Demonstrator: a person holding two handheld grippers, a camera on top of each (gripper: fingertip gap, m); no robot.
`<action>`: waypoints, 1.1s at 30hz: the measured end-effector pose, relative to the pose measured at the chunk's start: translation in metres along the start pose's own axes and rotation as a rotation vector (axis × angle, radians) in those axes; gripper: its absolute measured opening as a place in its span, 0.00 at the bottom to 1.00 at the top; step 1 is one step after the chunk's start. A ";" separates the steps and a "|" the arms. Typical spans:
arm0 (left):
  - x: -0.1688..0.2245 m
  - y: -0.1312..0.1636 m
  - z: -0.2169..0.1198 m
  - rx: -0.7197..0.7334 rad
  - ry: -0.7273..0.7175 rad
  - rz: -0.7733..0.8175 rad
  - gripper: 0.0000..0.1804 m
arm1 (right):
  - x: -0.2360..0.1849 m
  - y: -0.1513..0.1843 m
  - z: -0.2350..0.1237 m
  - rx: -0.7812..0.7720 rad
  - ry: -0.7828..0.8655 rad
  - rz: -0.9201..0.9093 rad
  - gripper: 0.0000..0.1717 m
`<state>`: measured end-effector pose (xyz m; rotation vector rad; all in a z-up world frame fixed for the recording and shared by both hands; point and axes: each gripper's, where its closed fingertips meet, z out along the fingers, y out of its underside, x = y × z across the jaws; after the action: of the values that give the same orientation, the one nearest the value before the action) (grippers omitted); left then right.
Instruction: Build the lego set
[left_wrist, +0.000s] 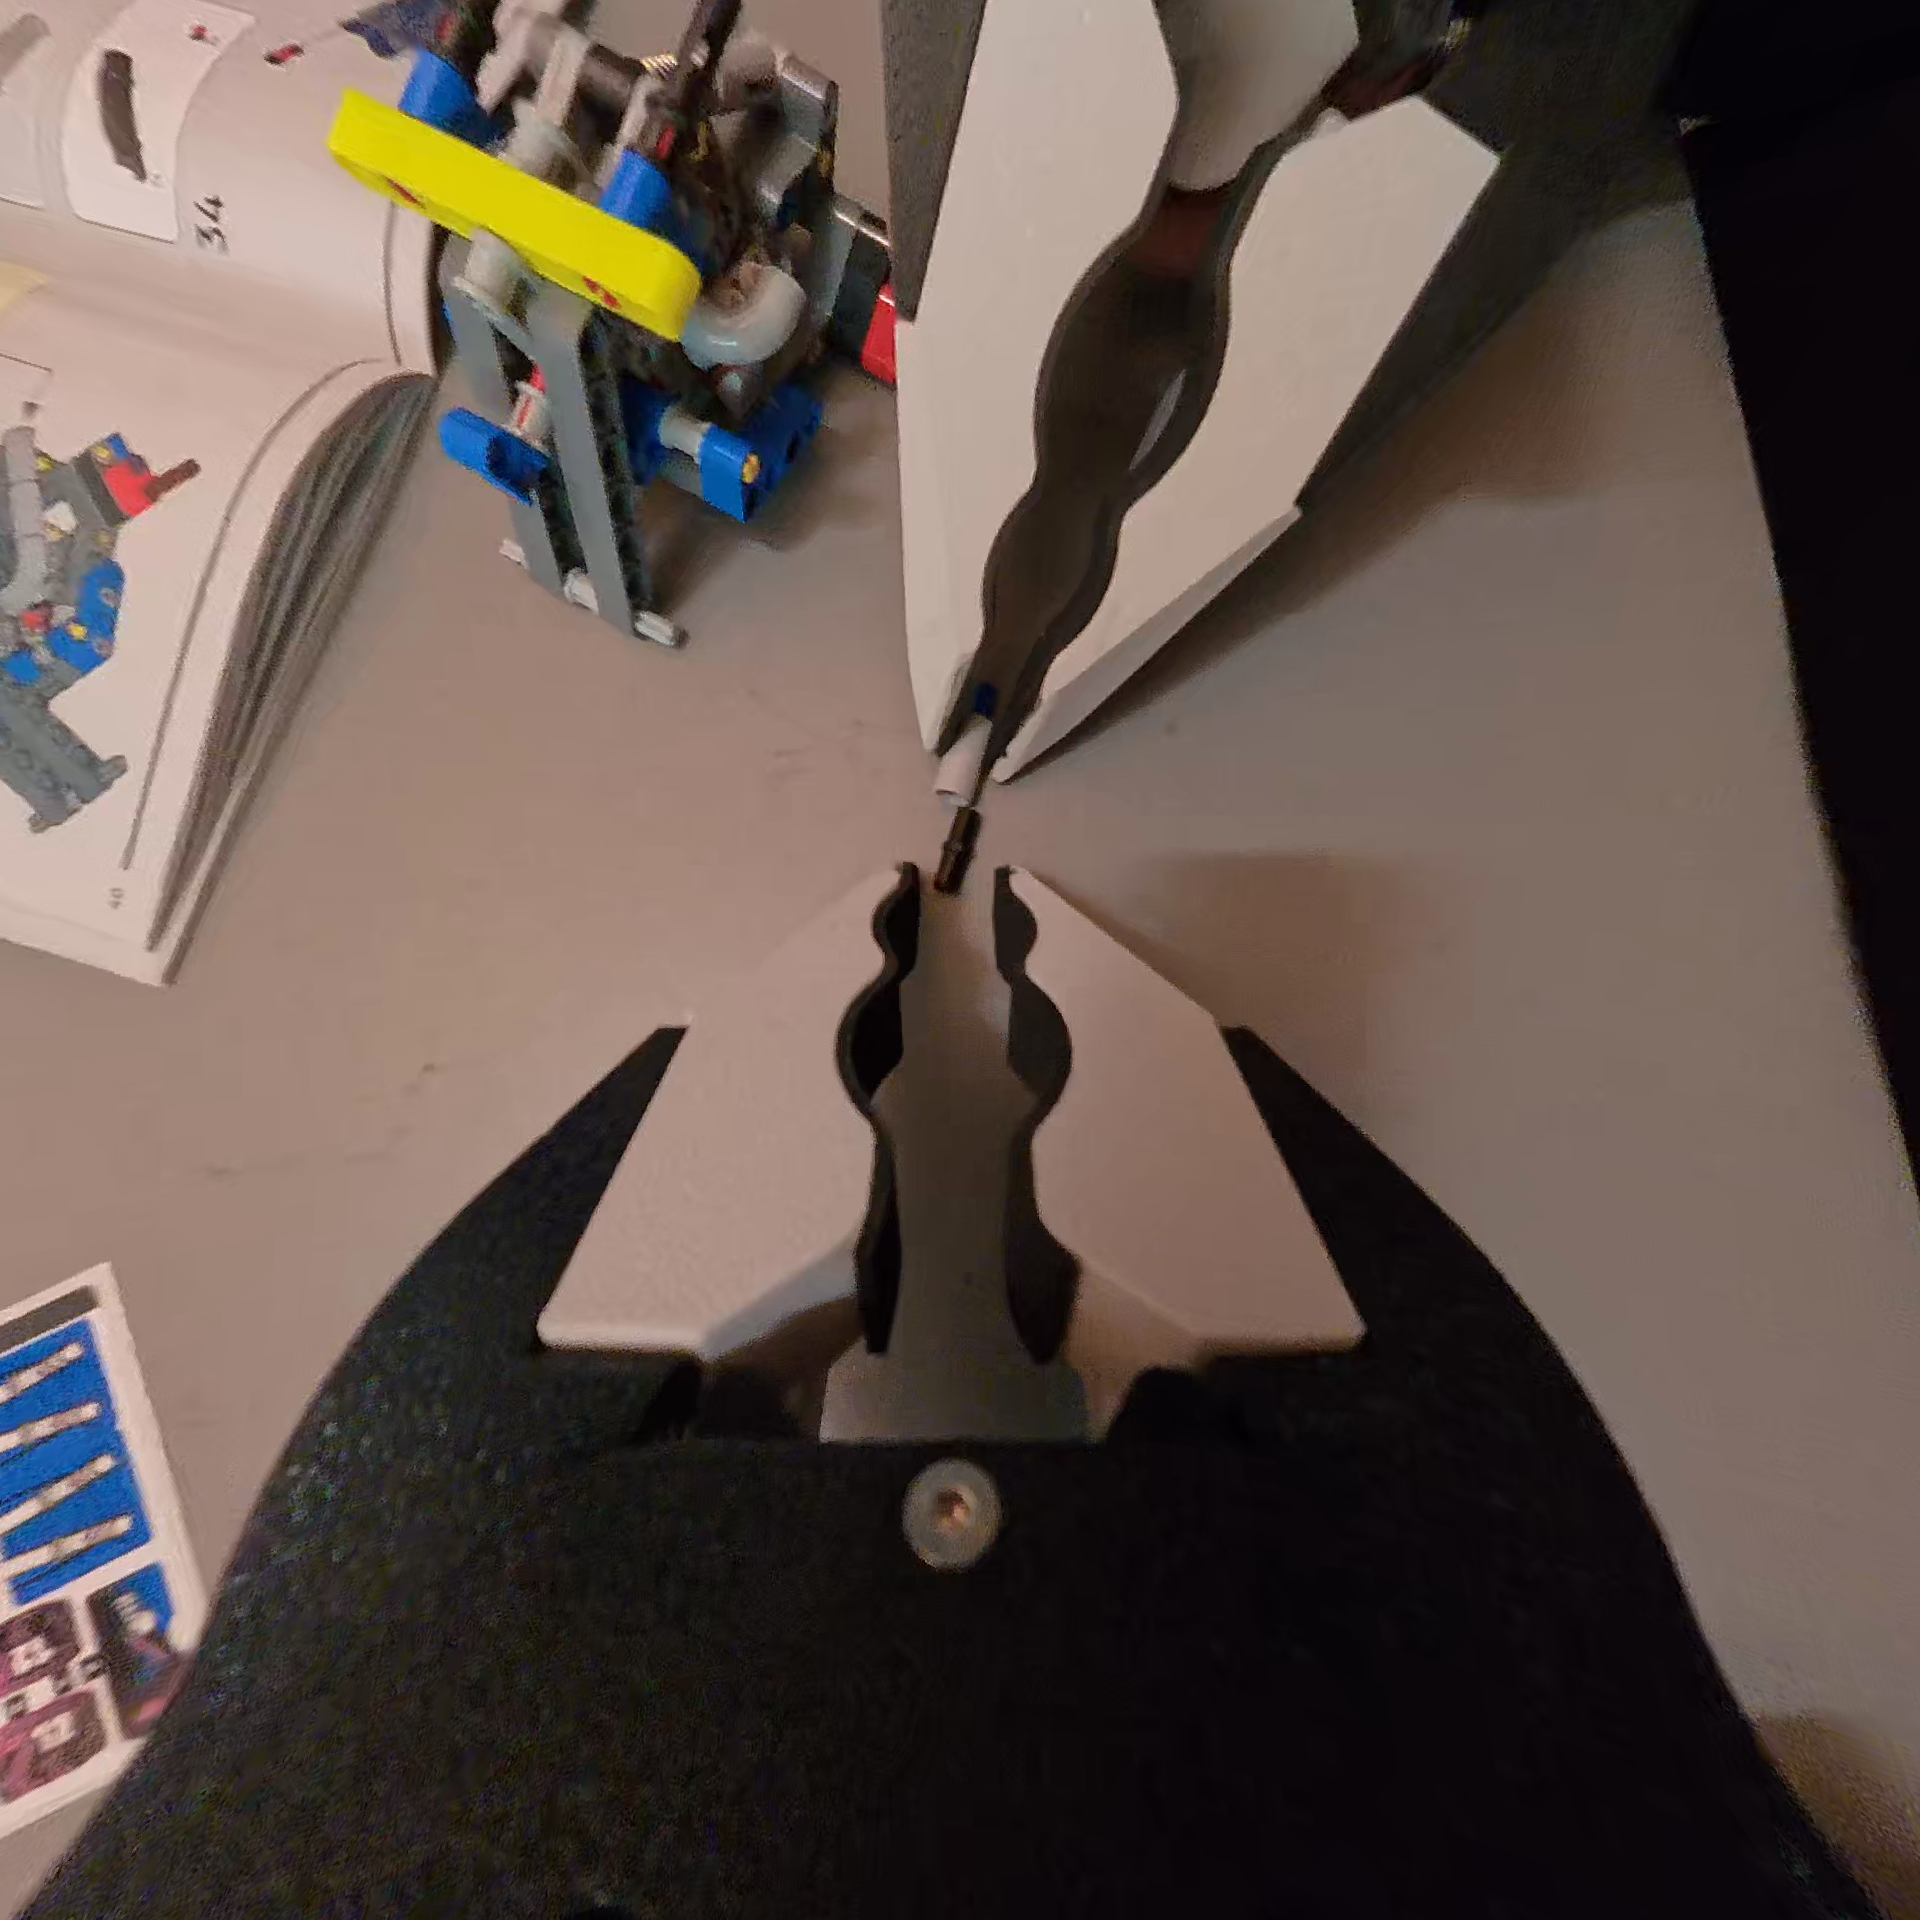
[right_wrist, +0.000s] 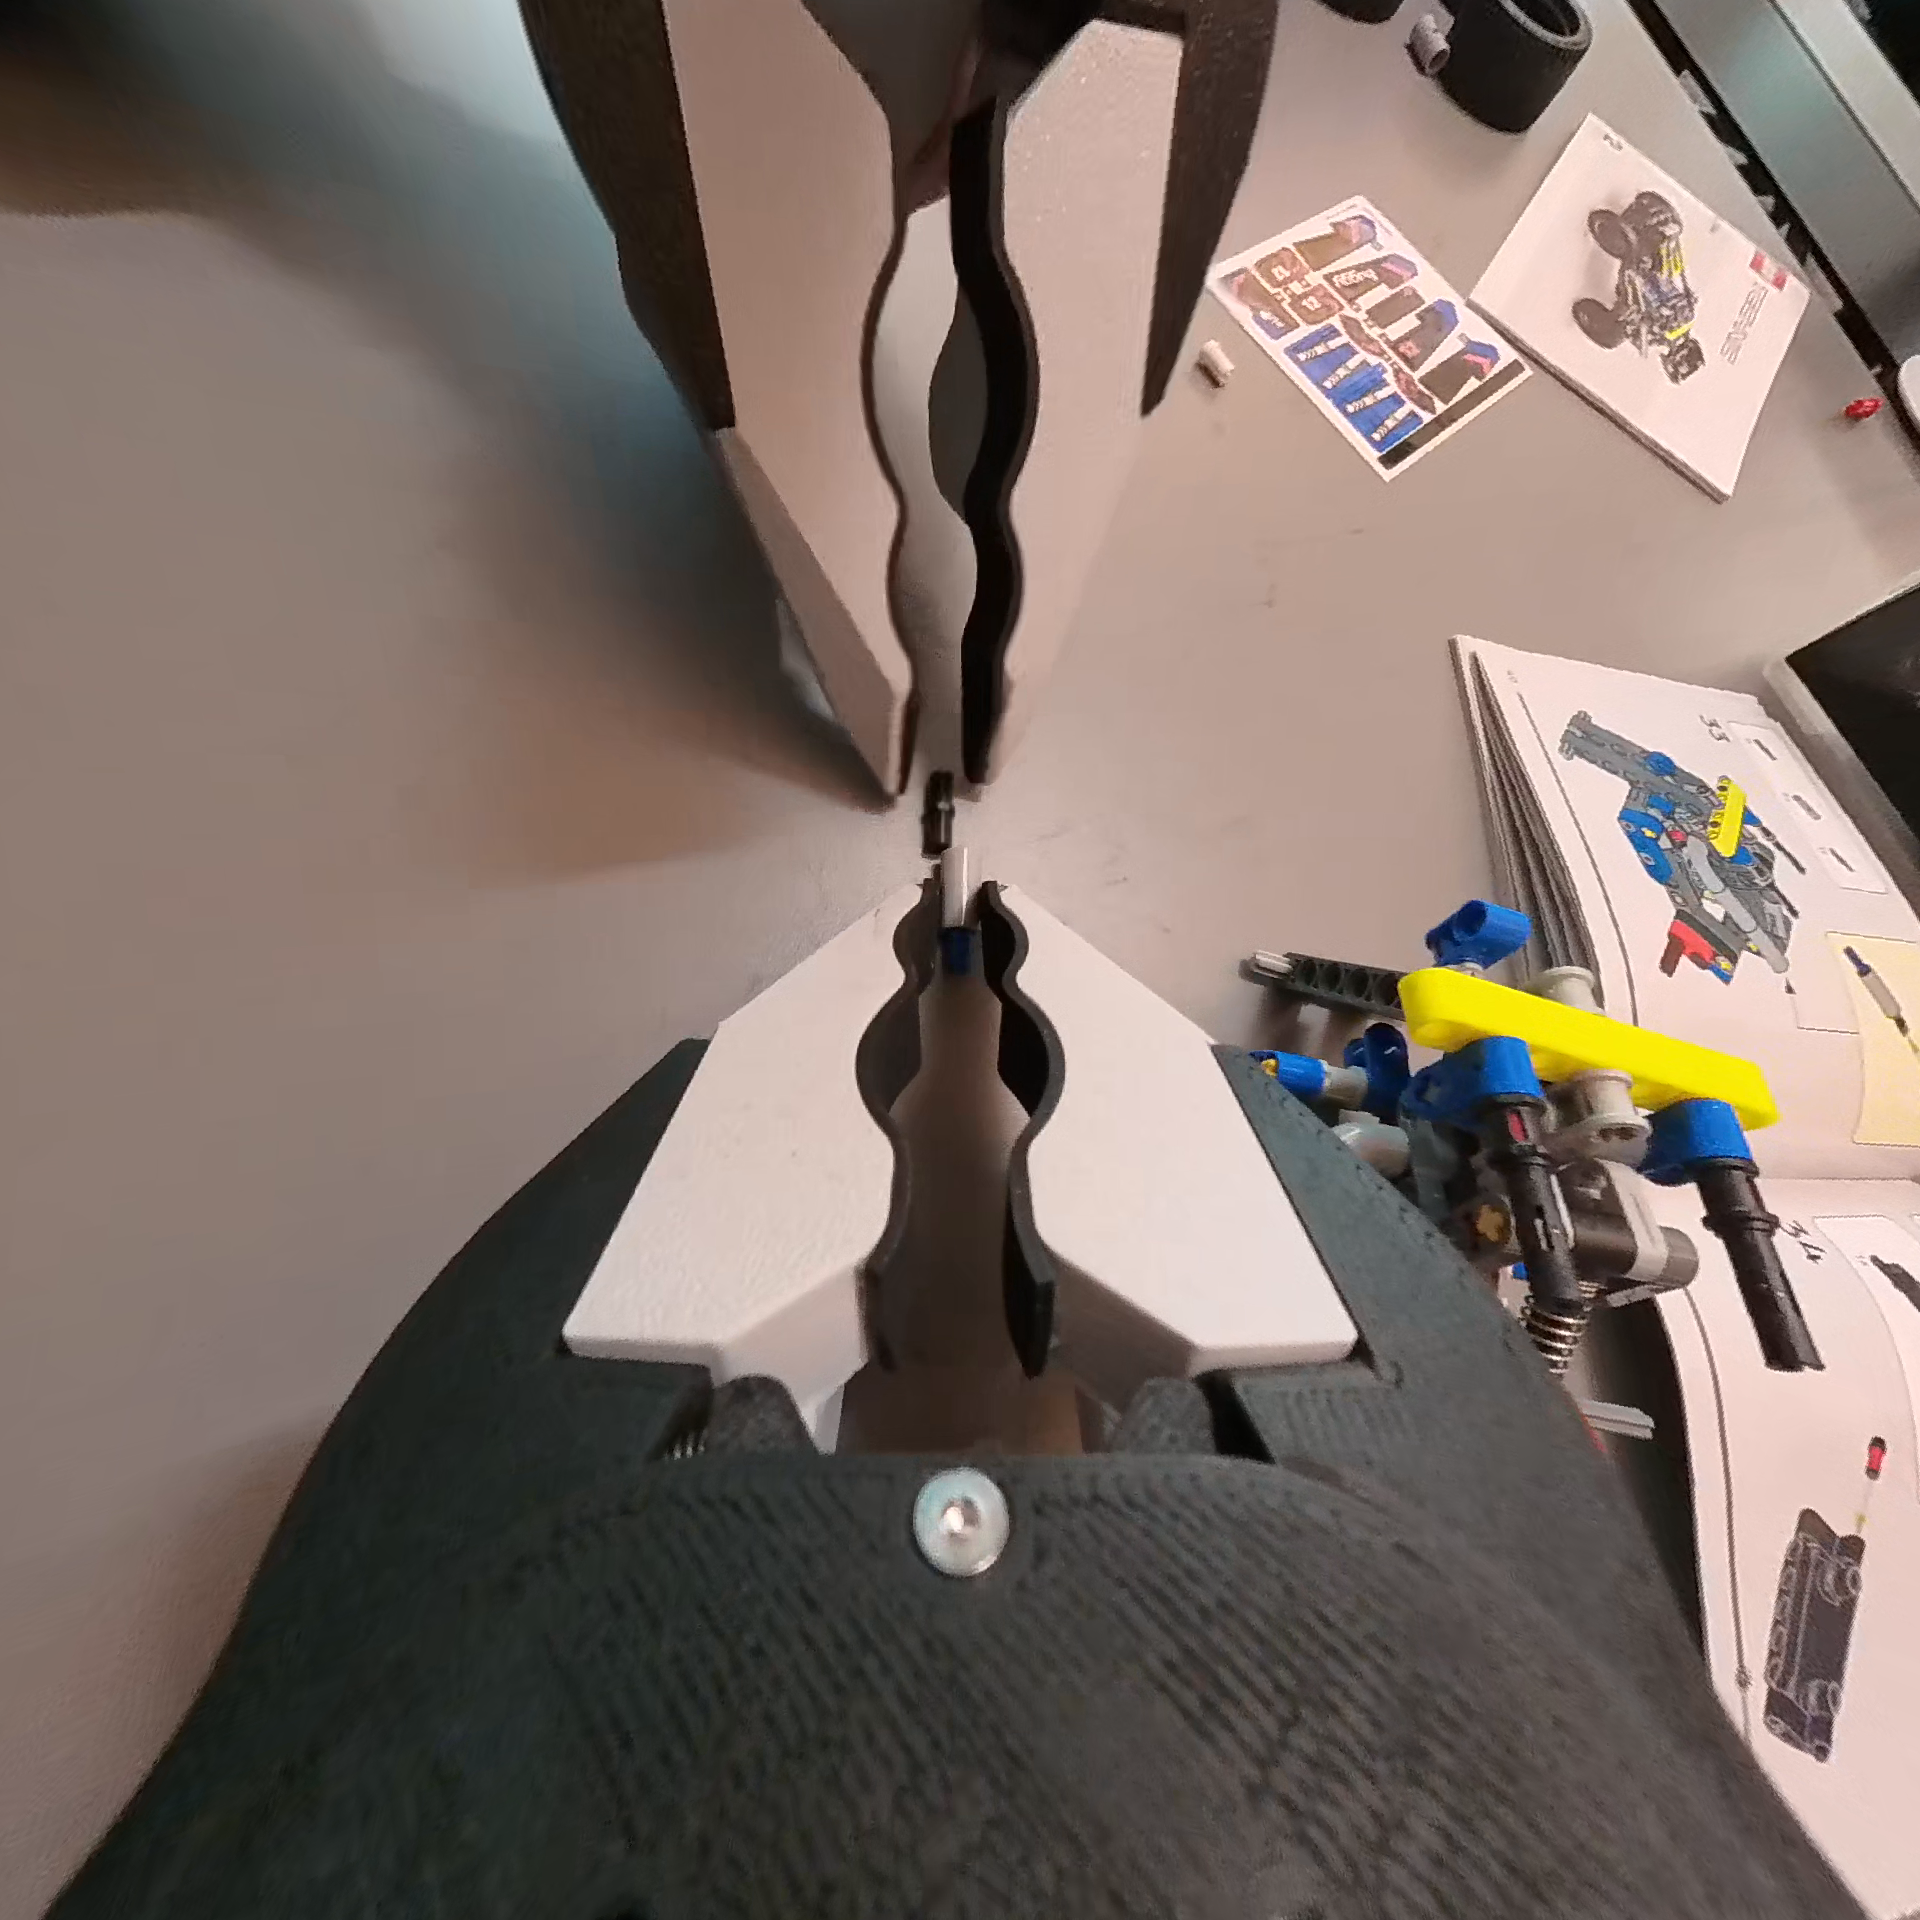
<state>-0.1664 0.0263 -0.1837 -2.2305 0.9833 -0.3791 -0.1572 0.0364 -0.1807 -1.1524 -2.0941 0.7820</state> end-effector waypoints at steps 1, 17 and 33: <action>0.001 0.000 0.001 0.010 0.004 -0.008 0.06 | 0.000 0.000 0.000 0.003 -0.005 0.000 0.03; -0.002 0.000 0.000 0.062 -0.065 0.108 0.01 | -0.004 -0.004 0.004 0.011 -0.034 -0.044 0.03; -0.004 -0.002 0.000 0.012 -0.109 0.385 0.00 | -0.004 -0.006 0.005 -0.040 -0.032 -0.163 0.03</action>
<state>-0.1679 0.0300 -0.1830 -1.9689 1.3111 -0.0892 -0.1623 0.0297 -0.1807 -0.9806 -2.2074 0.6893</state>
